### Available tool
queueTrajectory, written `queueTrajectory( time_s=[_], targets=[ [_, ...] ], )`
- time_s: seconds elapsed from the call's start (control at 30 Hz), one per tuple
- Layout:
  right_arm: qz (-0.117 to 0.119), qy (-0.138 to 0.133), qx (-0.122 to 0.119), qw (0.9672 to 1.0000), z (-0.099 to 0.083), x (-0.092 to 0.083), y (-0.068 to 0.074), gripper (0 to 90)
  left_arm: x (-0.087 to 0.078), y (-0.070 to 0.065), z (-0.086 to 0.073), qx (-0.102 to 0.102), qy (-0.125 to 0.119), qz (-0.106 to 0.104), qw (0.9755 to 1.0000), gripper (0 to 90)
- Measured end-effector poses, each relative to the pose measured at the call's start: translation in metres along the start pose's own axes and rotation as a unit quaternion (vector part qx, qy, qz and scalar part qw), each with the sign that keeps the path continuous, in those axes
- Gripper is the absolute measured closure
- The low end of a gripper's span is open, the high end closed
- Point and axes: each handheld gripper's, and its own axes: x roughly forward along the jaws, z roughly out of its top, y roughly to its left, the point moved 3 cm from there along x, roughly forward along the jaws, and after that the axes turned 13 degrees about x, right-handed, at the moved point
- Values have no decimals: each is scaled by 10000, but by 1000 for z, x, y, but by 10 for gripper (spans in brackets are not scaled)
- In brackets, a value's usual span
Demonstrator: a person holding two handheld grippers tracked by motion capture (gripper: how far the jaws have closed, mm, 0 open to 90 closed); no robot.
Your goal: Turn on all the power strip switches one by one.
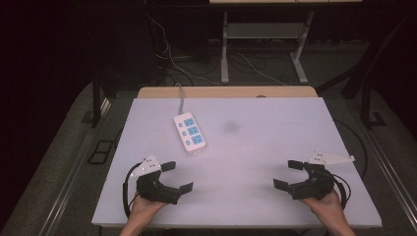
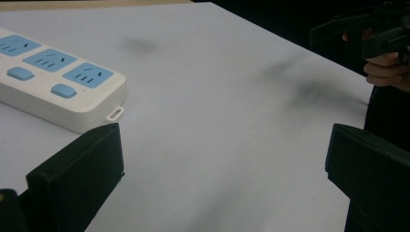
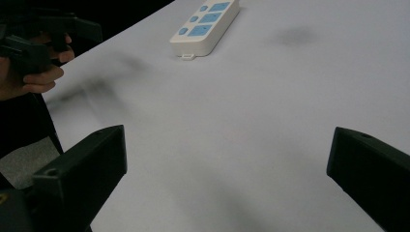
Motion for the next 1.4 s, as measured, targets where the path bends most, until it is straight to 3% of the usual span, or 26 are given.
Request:
queueTrajectory(
  time_s=[0.6, 0.9, 1.07, 1.4],
  targets=[
    [13, 105, 72, 9999, -5, 2, -2, 4, 6, -4, -1, 87, 367, -47, 9993, 0],
    [6, 96, 100, 9999, -6, 1, -4, 4, 11, -5, 1, 160, 676, -115, 9975, 0],
    [6, 81, 94, 9999, -6, 0, -4, 5, 13, -5, 2, 163, 885, -293, 9955, 0],
    [-15, 68, 63, 10000, -7, 0, -3, 4, 14, -1, 14, 240, 967, -375, 9943, 0]
  ],
)
